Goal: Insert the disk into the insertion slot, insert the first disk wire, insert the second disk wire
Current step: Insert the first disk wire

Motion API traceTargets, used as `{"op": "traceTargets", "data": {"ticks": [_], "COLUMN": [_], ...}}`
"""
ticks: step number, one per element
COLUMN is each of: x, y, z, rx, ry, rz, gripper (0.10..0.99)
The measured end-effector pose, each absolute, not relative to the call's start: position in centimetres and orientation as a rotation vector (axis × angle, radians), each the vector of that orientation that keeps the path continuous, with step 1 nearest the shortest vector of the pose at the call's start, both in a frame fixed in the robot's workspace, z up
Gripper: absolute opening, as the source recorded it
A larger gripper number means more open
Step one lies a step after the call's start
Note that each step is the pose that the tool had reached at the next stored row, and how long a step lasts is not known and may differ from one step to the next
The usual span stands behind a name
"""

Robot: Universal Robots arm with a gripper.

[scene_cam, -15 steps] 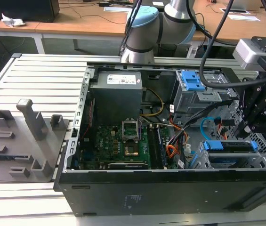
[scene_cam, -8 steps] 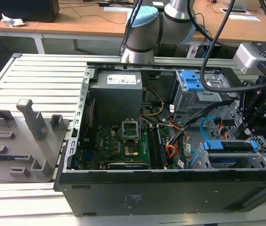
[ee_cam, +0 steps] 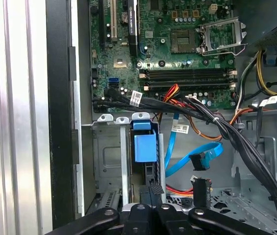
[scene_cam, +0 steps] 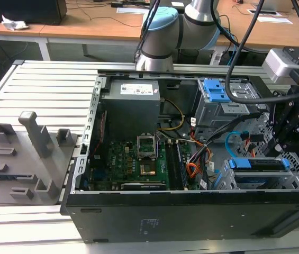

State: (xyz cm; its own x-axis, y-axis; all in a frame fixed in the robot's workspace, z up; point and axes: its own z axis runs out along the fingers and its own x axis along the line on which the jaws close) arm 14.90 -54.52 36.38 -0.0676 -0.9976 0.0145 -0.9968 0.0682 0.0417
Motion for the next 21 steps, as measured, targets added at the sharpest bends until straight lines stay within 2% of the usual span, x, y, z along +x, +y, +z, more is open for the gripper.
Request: {"op": "traceTargets", "data": {"ticks": [4, 8, 21], "x": [14.9, 14.9, 16.6], "y": [-54.5, -54.5, -54.4], "z": [36.4, 36.4, 37.6], "rx": [2.118, 2.118, 2.117], "ry": [-2.267, -2.267, -2.266], "rz": [-0.032, -0.032, -0.031], "gripper": [0.114, 0.361, 0.361]}}
